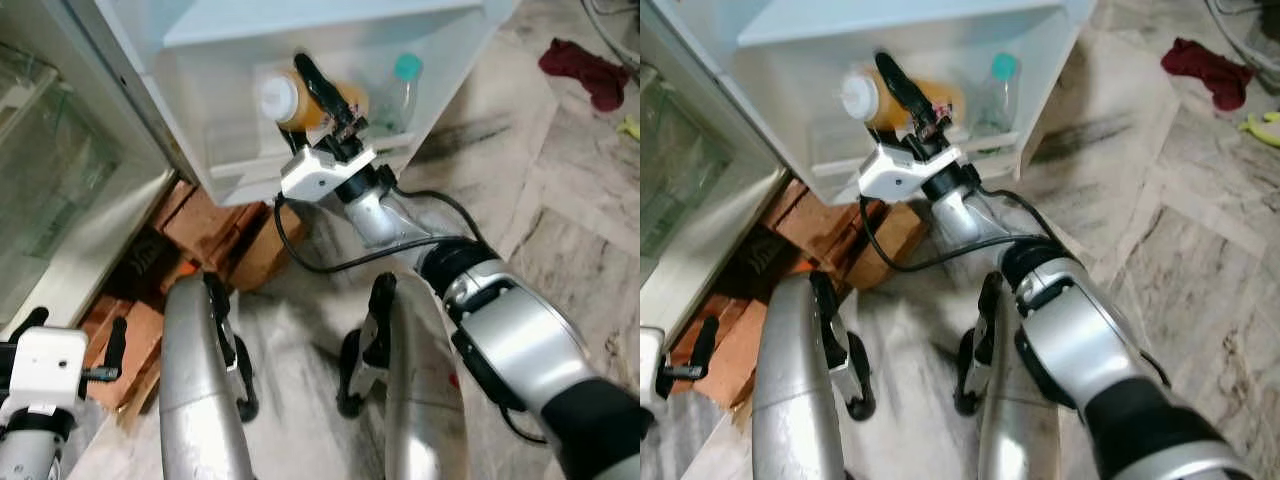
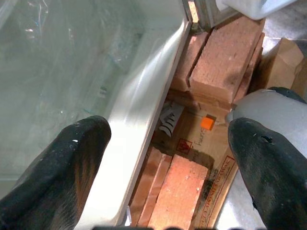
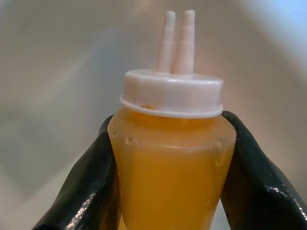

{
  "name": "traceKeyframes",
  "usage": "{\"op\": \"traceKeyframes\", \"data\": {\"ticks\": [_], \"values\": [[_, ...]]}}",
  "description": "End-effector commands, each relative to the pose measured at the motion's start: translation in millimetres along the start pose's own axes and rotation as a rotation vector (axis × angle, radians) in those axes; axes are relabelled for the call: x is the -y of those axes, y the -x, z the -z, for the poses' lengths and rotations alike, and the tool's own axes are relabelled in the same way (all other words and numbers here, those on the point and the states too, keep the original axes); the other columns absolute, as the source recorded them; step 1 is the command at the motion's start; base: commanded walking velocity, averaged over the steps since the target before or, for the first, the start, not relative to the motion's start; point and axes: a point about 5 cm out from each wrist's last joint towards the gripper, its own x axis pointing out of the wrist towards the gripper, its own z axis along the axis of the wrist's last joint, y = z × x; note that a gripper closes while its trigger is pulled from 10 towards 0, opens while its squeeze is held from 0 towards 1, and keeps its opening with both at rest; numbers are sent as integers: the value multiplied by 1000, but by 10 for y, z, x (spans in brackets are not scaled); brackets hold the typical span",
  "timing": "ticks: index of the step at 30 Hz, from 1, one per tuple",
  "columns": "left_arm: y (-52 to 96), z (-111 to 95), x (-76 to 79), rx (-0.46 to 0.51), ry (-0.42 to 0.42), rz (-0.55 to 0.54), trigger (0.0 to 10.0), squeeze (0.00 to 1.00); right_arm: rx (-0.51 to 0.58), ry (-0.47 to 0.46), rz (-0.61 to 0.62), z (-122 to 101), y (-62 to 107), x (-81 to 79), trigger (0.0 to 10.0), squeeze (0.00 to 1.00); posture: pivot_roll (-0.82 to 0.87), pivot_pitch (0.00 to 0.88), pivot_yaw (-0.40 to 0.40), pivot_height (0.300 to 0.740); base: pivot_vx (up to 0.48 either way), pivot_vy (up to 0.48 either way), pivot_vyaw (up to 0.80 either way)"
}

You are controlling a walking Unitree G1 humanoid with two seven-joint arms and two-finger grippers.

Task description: Restocking fridge

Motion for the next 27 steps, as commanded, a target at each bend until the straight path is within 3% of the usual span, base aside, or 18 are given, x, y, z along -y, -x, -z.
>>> {"op": "traceKeyframes", "data": {"ticks": [1,5,11,14,20,23,24,25,27], "values": [[84,38,-49,-36,-18,5,10000,0,-142,-48,-28,150,173,-105,10000,0,282,485,-55,512,0,0,0],[97,50,-63,-44,-22,8,10000,0,-279,-127,-37,250,335,-225,10000,0,286,494,-51,512,0,0,0],[61,51,-54,-46,-27,13,10000,0,-300,-170,-39,255,365,-251,10000,0,277,479,-48,512,0,0,0],[-53,37,-12,-25,-9,18,10000,0,-399,-367,51,343,338,-133,10000,0,238,437,-58,512,0,0,0],[-374,-7,137,19,62,42,10000,0,-530,-636,155,483,473,-95,10000,0,176,343,-68,512,0,0,0],[-504,-30,197,35,78,54,10000,0,-556,-713,169,513,561,-114,10000,0,150,294,-65,512,0,0,0],[-566,-49,234,47,100,68,10000,0,-564,-747,197,514,659,-121,10000,0,132,261,-62,512,0,0,0],[-566,-49,234,47,100,68,10000,0,-564,-747,197,514,659,-121,10000,0,132,261,-62,512,0,0,0],[-711,-54,312,58,111,91,10000,0,-547,-736,167,514,778,-123,10000,0,97,210,-52,512,0,0,0]]}}
